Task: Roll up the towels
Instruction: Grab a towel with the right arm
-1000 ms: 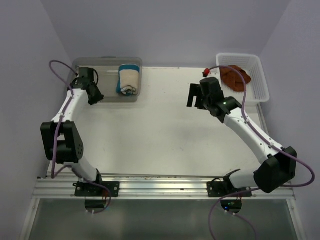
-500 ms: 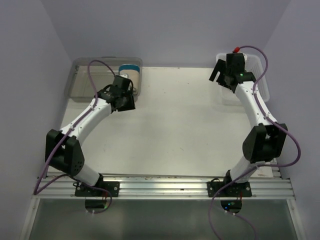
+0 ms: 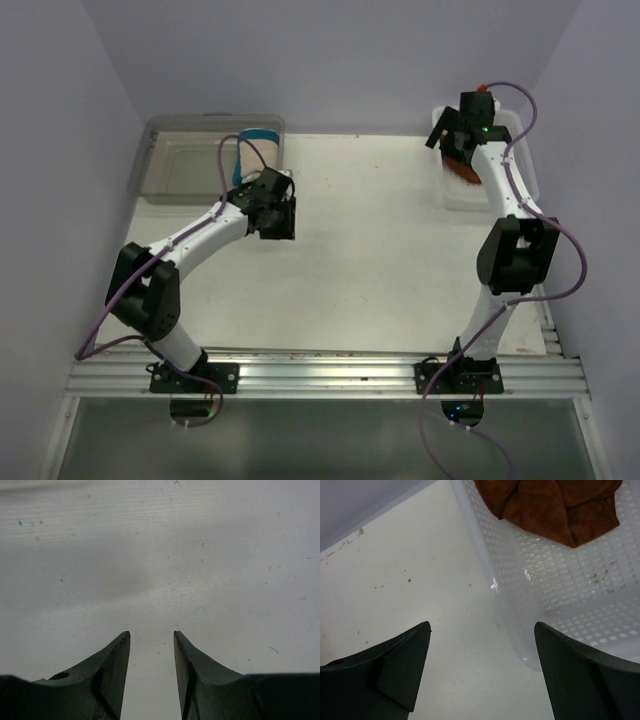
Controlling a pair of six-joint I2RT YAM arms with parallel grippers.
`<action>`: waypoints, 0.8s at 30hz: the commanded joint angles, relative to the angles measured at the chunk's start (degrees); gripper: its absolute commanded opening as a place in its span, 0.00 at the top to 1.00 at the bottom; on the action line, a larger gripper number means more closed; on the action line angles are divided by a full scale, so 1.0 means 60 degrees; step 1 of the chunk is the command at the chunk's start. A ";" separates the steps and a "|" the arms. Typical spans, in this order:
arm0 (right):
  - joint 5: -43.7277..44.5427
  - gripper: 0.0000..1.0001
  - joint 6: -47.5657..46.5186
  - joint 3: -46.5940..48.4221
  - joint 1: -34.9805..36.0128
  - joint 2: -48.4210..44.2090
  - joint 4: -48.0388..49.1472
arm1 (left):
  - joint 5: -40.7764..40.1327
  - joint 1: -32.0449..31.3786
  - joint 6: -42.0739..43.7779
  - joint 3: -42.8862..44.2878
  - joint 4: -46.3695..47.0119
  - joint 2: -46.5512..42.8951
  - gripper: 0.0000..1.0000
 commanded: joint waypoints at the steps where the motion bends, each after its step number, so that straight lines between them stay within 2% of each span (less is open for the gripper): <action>1: -0.0500 0.12 0.0343 0.0916 -0.0936 0.0995 -0.0166 | 0.0475 -0.0065 0.0353 -0.0162 0.0644 -0.0161 0.55; 7: -0.0853 0.19 0.0723 0.3038 -0.1640 0.2987 -0.0677 | 0.0710 -0.0065 0.0455 0.0115 0.0541 -0.0161 0.55; 11: -0.0897 0.20 0.0797 0.5554 -0.1729 0.4804 -0.1439 | 0.0695 -0.0065 0.0558 0.0320 0.0352 -0.0073 0.54; 13: -0.0911 0.20 0.0987 0.5984 -0.1744 0.5509 -0.1427 | 0.0680 -0.0080 0.0587 0.0379 0.0307 -0.0058 0.54; 15: -0.0781 0.26 0.1163 0.5885 -0.1744 0.5671 -0.1018 | 0.0695 -0.0065 0.0587 0.0380 0.0307 0.0015 0.55; 16: -0.0809 0.32 0.1367 0.5724 -0.1773 0.5643 -0.0842 | 0.0695 -0.0065 0.0587 0.0380 0.0321 0.0059 0.55; 17: -0.0838 0.47 0.1499 0.5447 -0.1773 0.5613 -0.0594 | 0.0709 -0.0065 0.0573 0.0380 0.0293 0.0117 0.55; 19: -0.0940 0.65 0.1719 0.5095 -0.1788 0.5235 -0.0285 | 0.0710 -0.0065 0.0529 0.0336 0.0278 0.0147 0.55; 20: -0.0970 0.83 0.1764 0.4628 -0.1802 0.5044 0.0093 | 0.0724 -0.0065 0.0485 0.0321 0.0278 0.0132 0.55; 21: -0.0854 0.91 0.1837 0.4435 -0.1788 0.4563 0.0170 | 0.0724 -0.0065 0.0456 0.0321 0.0263 0.0103 0.55; 22: -0.0795 0.98 0.1838 0.4245 -0.1788 0.4297 0.0257 | 0.0710 -0.0065 0.0441 0.0307 0.0263 0.0074 0.55; 24: -0.0736 1.00 0.1750 0.3528 -0.1788 0.3610 0.0652 | 0.0710 -0.0065 0.0412 0.0307 0.0263 -0.0072 0.55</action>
